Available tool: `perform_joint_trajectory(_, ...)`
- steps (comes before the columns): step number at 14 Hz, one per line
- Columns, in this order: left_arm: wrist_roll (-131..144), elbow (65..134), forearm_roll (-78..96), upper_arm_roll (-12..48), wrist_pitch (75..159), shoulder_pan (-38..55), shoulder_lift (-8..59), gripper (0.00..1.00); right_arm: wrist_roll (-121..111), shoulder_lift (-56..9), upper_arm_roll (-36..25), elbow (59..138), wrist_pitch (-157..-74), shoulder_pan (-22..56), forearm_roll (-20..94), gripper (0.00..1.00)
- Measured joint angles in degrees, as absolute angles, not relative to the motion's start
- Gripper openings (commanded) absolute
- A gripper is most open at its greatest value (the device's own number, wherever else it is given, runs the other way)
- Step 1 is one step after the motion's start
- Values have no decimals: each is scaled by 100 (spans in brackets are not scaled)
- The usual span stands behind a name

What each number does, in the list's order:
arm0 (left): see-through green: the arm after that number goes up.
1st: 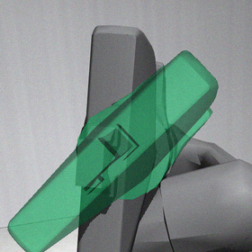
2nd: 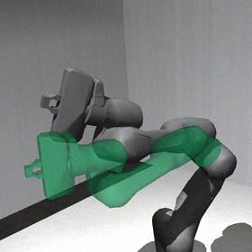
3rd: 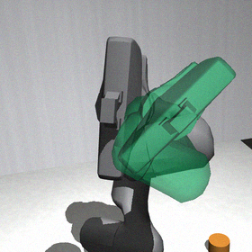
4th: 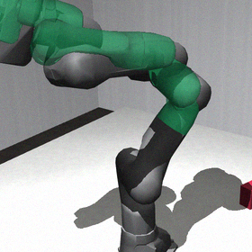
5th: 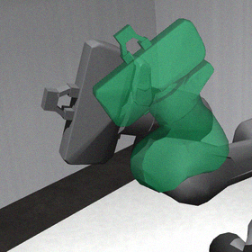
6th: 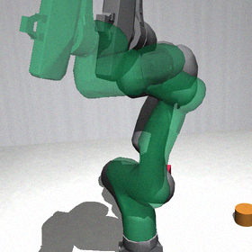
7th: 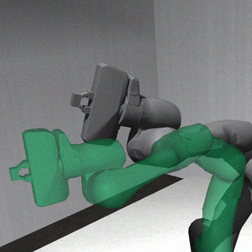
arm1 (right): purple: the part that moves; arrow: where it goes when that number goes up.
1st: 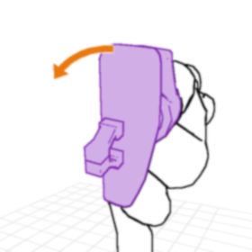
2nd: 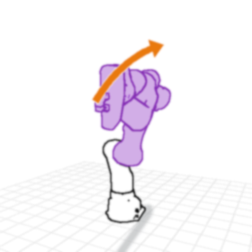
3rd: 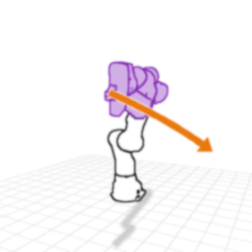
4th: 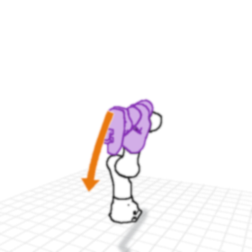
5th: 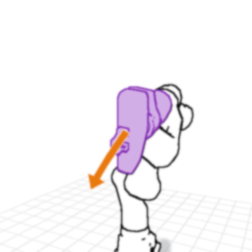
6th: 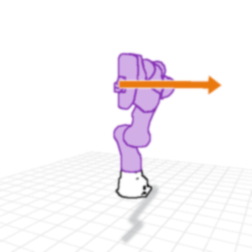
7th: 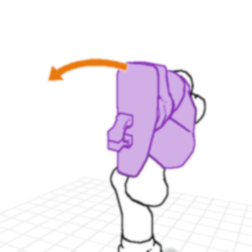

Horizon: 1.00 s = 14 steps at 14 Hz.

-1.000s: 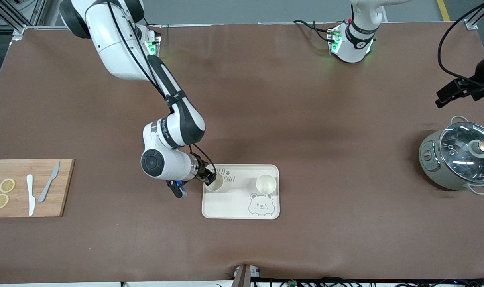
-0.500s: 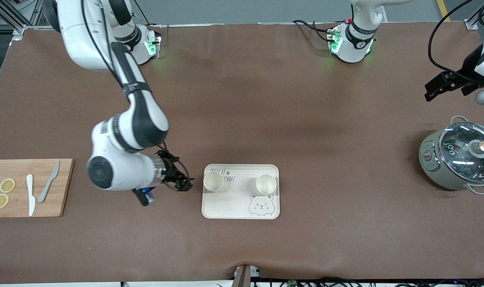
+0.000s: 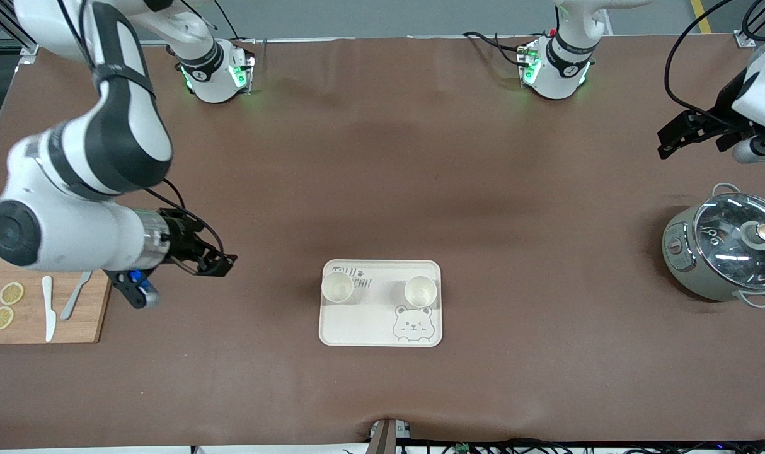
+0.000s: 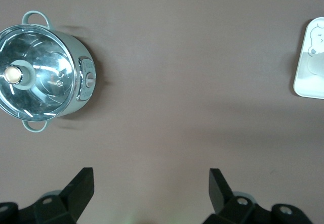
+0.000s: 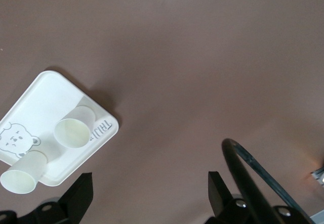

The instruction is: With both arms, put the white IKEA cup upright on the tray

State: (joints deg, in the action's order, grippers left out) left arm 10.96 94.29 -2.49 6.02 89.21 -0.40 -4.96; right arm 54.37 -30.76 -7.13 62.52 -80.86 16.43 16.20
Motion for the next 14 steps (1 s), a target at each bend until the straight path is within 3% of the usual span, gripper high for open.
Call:
perform_joint_trajectory(5, 1098, 9430, -249, 600, 8923, -33, -435, 100, 4698, -1940, -717, 7211, -8083, 1592, 1068, 100)
perform_joint_trajectory(10, 1098, 9426, -249, 599, 8921, -35, -428, 100, 3506, -311, -724, 9096, -8753, 1500, 628, 100)
perform_joint_trajectory(14, 1099, 9410, -249, 594, 8805, -41, -445, 100, 1525, 101, -732, 9509, -8837, 857, 469, 100)
